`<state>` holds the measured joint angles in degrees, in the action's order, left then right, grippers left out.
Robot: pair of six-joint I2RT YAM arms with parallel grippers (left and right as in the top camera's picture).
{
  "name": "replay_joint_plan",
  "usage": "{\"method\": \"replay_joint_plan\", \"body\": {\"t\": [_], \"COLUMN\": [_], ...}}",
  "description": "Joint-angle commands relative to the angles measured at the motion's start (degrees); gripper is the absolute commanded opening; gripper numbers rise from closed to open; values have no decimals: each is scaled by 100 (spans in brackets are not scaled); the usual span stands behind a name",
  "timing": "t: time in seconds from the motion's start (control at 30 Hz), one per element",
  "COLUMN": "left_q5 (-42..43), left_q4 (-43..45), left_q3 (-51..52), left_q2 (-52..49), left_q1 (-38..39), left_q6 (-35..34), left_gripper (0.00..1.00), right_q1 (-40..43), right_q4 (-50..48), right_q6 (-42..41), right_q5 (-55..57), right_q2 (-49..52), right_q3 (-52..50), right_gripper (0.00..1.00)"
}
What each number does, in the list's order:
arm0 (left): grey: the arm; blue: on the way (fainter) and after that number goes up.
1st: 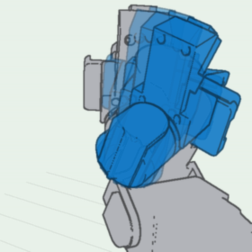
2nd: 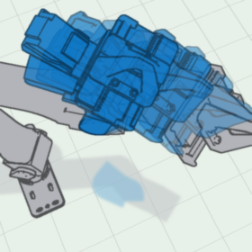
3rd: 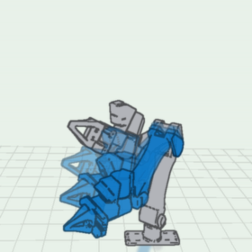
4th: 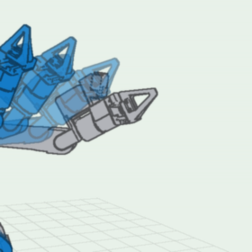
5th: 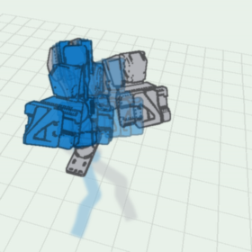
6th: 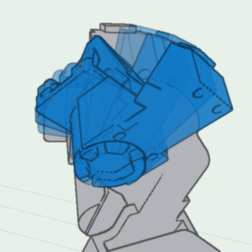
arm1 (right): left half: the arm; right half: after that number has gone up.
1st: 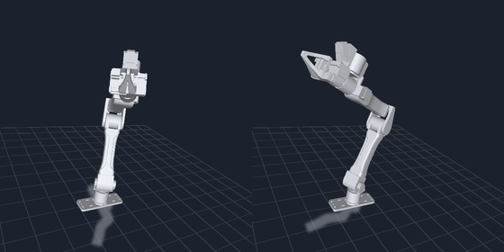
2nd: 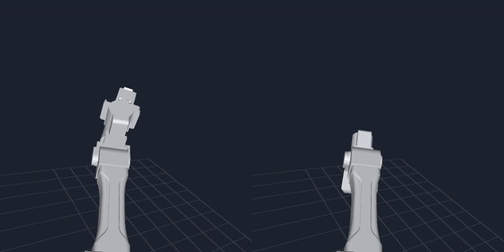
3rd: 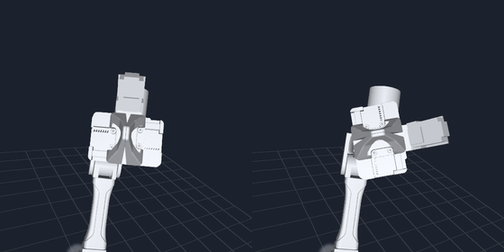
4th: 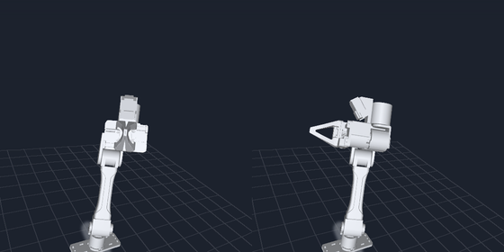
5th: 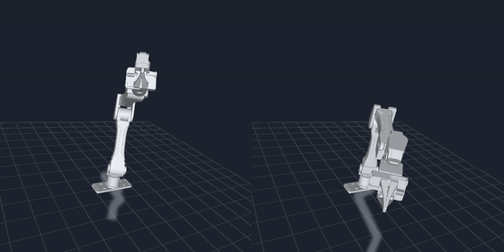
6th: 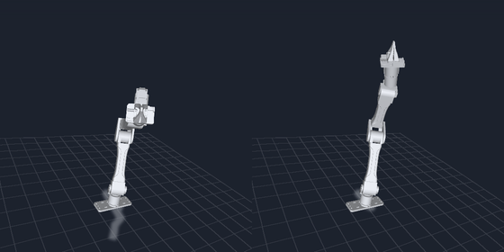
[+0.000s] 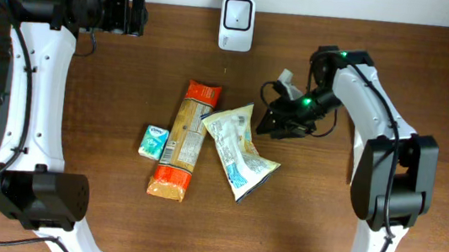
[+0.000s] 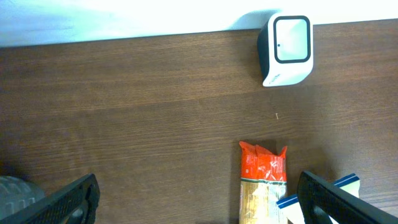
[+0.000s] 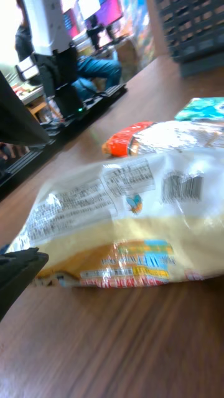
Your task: Scan the item barcode
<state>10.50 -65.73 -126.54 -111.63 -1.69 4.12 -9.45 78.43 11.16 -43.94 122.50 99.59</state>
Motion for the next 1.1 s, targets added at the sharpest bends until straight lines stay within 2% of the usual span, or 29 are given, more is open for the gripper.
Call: {"method": "replay_joint_plan", "body": {"t": [0.0,0.1,0.17,0.23,0.3,0.4,0.5,0.63,0.67,0.8,1.07], "left_q5": [22,22,22,20,22,22,22,22,20,20,20], "left_q4": [11,11,9,11,9,11,9,11,11,9,9], "left_q3": [-26,-26,-26,-26,-26,-26,-26,-26,-26,-26,-26], "left_q2": [92,92,92,92,92,92,92,92,92,92,92], "left_q1": [-9,-9,-9,-9,-9,-9,-9,-9,-9,-9,-9], "left_q6": [92,92,92,92,92,92,92,92,92,94,92], "left_gripper": [99,99,99,99,99,99,99,99,99,99,99], "right_q1": [-216,-219,-286,-367,-367,-367,-448,-796,-933,-1167,-1427], "right_q4": [17,-160,-118,-39,-42,-573,-1777,-3263,-3980,-4898,-6050], "right_q6": [-227,-1342,-2761,-3906,-4570,-4684,-4972,-5661,-5873,-6284,-6419], "right_q5": [551,1569,2957,3663,3576,2365,1351,1298,1335,1812,2135], "right_q2": [-710,-1609,-2192,-2717,-3102,-3322,-3322,-3320,-3309,-3259,-2618], "right_q3": [136,136,103,-188,-813,-2328,-3515,-4533,-4793,-5136,-5180], "right_gripper": [54,54,57,74,99,99,99,99,99,99,100]}}
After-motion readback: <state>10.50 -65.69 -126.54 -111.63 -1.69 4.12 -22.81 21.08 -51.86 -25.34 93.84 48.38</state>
